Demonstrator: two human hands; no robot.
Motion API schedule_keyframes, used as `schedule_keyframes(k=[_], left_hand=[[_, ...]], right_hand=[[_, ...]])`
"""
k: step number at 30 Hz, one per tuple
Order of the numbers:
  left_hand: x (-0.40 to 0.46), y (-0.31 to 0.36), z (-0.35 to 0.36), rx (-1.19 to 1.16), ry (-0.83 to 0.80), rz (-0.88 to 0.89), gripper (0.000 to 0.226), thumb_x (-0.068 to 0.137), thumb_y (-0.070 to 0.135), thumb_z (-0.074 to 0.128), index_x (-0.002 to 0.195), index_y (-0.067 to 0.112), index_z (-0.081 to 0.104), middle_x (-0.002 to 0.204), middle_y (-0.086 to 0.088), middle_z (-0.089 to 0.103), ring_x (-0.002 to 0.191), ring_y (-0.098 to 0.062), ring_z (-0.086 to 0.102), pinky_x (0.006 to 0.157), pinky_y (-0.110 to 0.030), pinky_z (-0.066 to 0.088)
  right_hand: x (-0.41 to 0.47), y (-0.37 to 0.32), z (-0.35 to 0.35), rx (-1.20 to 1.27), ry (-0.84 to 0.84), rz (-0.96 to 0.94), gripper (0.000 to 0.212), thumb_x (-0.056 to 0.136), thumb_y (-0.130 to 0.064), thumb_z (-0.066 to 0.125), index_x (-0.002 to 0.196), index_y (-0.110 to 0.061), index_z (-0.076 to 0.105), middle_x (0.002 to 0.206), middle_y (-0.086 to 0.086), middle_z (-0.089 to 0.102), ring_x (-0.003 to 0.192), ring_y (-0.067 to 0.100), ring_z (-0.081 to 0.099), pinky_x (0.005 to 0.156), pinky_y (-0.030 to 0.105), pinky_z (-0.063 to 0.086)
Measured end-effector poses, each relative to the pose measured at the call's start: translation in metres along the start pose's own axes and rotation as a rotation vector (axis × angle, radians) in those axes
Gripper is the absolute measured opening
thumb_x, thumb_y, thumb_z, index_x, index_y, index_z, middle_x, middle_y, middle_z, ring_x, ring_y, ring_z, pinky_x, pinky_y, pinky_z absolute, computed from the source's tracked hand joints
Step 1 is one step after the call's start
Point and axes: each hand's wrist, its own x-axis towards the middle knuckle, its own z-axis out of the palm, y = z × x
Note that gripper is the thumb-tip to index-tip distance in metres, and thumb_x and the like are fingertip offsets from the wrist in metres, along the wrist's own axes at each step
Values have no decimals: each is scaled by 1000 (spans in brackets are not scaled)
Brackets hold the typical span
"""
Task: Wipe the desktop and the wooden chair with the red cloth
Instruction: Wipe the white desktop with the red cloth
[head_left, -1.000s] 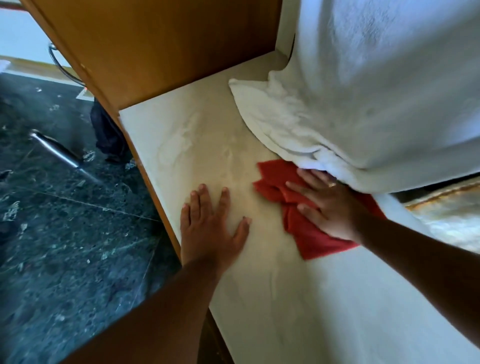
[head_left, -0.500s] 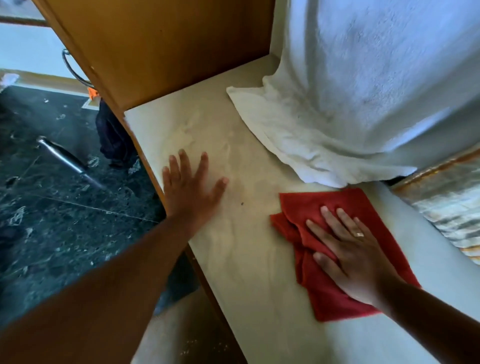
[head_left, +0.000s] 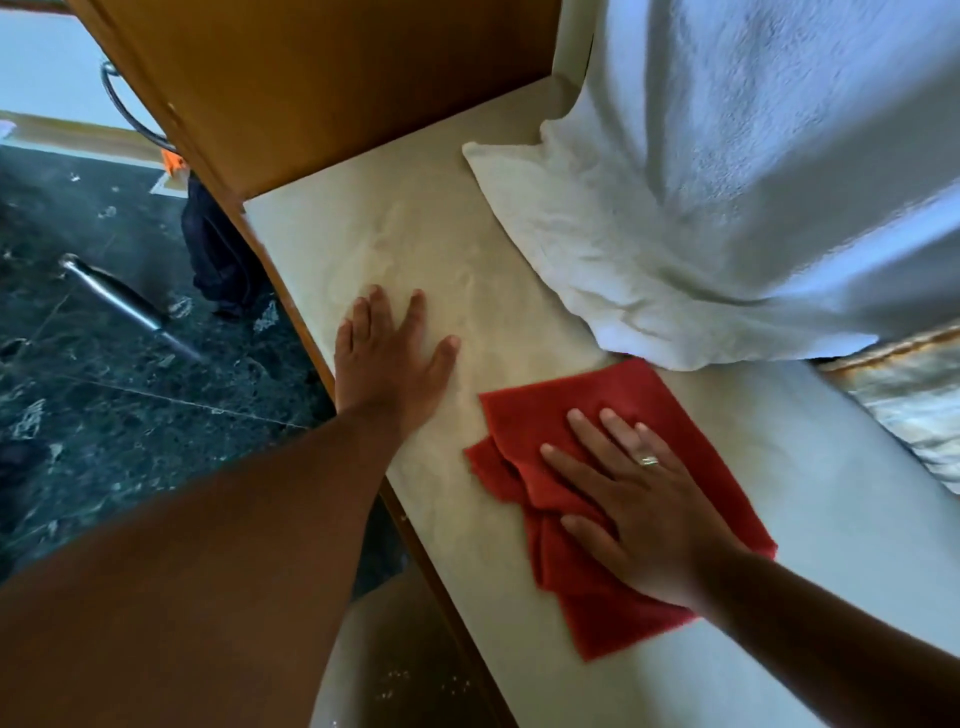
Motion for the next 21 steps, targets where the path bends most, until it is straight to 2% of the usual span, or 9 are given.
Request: schedule_keyframes(k=[3, 5, 7, 9, 11, 15, 16, 19, 21], left_hand=[[3, 1, 0, 7, 11, -9, 77, 91, 70, 16, 158, 33, 13, 167, -19, 6, 154, -35, 7, 124, -46, 8], [4, 1, 2, 5, 12, -4, 77, 91, 70, 16, 158, 33, 12, 167, -19, 6, 154, -35, 7, 124, -47, 8], [2, -1, 2, 8, -12, 2, 76, 93, 70, 16, 159, 33, 8, 167, -19, 3, 154, -35, 4, 124, -46, 6], [3, -1, 0, 25, -31, 1, 75, 95, 70, 17, 159, 33, 5, 167, -19, 0, 154, -34, 2, 124, -46, 5], [5, -1, 0, 25, -30, -9, 75, 94, 70, 19, 159, 33, 8, 167, -19, 2, 154, -35, 3, 124, -47, 7], [5, -1, 2, -6, 8, -1, 78, 91, 72, 15, 158, 33, 12, 166, -19, 6, 153, -36, 6, 123, -48, 8], [5, -1, 3, -5, 13, -3, 78, 90, 72, 14, 158, 33, 13, 166, -19, 6, 153, -36, 6, 123, -48, 9], [3, -2, 2, 3, 3, 0, 79, 89, 71, 12, 158, 32, 11, 166, -20, 6, 153, -37, 6, 123, -48, 9], [3, -1, 0, -7, -4, 0, 80, 89, 71, 13, 158, 32, 11, 167, -20, 5, 154, -36, 5, 123, -48, 8]], right_hand=[[9, 31, -11, -12, 45, 181, 61, 95, -63, 24, 151, -40, 30, 162, 4, 25, 147, 34, 26, 116, 50, 21], [43, 20, -18, 14, 74, 296, 65, 91, -61, 22, 152, -39, 30, 163, 6, 21, 147, 37, 23, 117, 52, 17], [65, -16, -12, 10, 72, 245, 65, 91, -60, 24, 152, -39, 29, 164, 7, 20, 148, 37, 20, 118, 52, 15], [61, -47, -1, 7, 68, 93, 62, 93, -63, 28, 151, -41, 26, 163, 6, 21, 148, 34, 20, 118, 52, 14], [49, -44, 2, 37, 85, 20, 64, 92, -68, 32, 150, -44, 26, 163, 2, 22, 149, 31, 21, 119, 49, 14], [64, -23, -11, 85, 118, 332, 70, 87, -71, 31, 151, -45, 26, 165, 1, 14, 151, 29, 11, 120, 47, 7], [68, -28, -12, 85, 111, 337, 69, 87, -68, 30, 152, -44, 26, 165, 3, 13, 151, 30, 10, 120, 48, 7], [63, -32, -11, 89, 51, 56, 66, 85, -63, 36, 148, -43, 35, 165, 3, 18, 151, 30, 12, 121, 50, 8], [67, -13, -18, 117, 58, 63, 66, 81, -61, 41, 145, -43, 42, 164, 1, 20, 151, 30, 15, 121, 48, 8]])
